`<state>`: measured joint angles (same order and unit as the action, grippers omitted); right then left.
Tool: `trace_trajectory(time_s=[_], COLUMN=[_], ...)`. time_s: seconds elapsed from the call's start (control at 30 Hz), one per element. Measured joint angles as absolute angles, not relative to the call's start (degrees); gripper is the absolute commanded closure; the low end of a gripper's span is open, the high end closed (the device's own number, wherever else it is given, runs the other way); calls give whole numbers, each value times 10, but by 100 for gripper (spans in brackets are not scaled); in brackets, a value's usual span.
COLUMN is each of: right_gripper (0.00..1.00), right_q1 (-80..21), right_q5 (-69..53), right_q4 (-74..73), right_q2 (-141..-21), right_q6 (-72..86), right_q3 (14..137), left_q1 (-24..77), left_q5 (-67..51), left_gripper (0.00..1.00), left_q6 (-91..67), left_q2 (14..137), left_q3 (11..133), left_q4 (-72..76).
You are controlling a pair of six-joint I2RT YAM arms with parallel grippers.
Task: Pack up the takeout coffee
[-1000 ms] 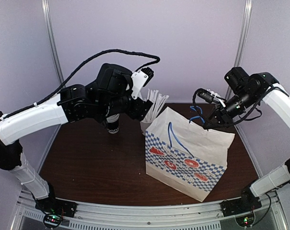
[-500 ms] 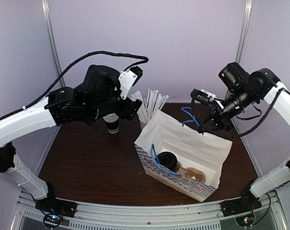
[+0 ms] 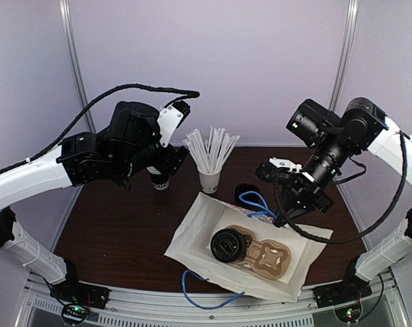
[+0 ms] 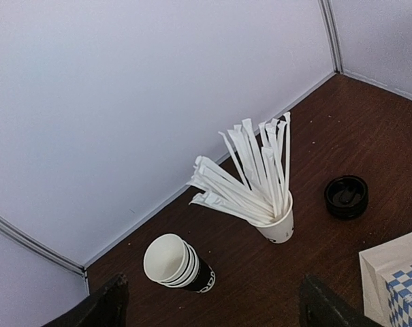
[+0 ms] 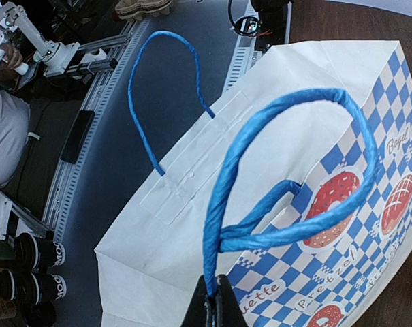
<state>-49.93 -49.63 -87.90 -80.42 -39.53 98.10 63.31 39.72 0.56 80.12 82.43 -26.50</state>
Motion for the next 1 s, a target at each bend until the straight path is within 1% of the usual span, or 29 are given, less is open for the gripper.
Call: trace_trajectory(time_s=[0.37, 0.53, 0.87, 0.97, 1.0], right_gripper=[100, 100, 100, 97, 93], right_q1=[-518, -507, -388, -363, -354], right_q5=[-503, -479, -436, -431, -429], right_q4=[-901, -898, -860, -846, -841], right_q2=[-819, -817, -809, -809, -809], right_q6=[-419, -427, -451, -451, -451], right_q3=[993, 989, 972, 972, 972], left_q1=[625, 621, 615, 606, 601], left_q5=[403, 403, 378, 333, 308], left_gripper=[13, 13, 13, 13, 14], left_q6=[17, 25, 27, 9, -3], left_q2=[801, 801, 801, 801, 803], left_q3=[820, 820, 820, 822, 827], left_q4=[-255, -253, -254, -266, -281])
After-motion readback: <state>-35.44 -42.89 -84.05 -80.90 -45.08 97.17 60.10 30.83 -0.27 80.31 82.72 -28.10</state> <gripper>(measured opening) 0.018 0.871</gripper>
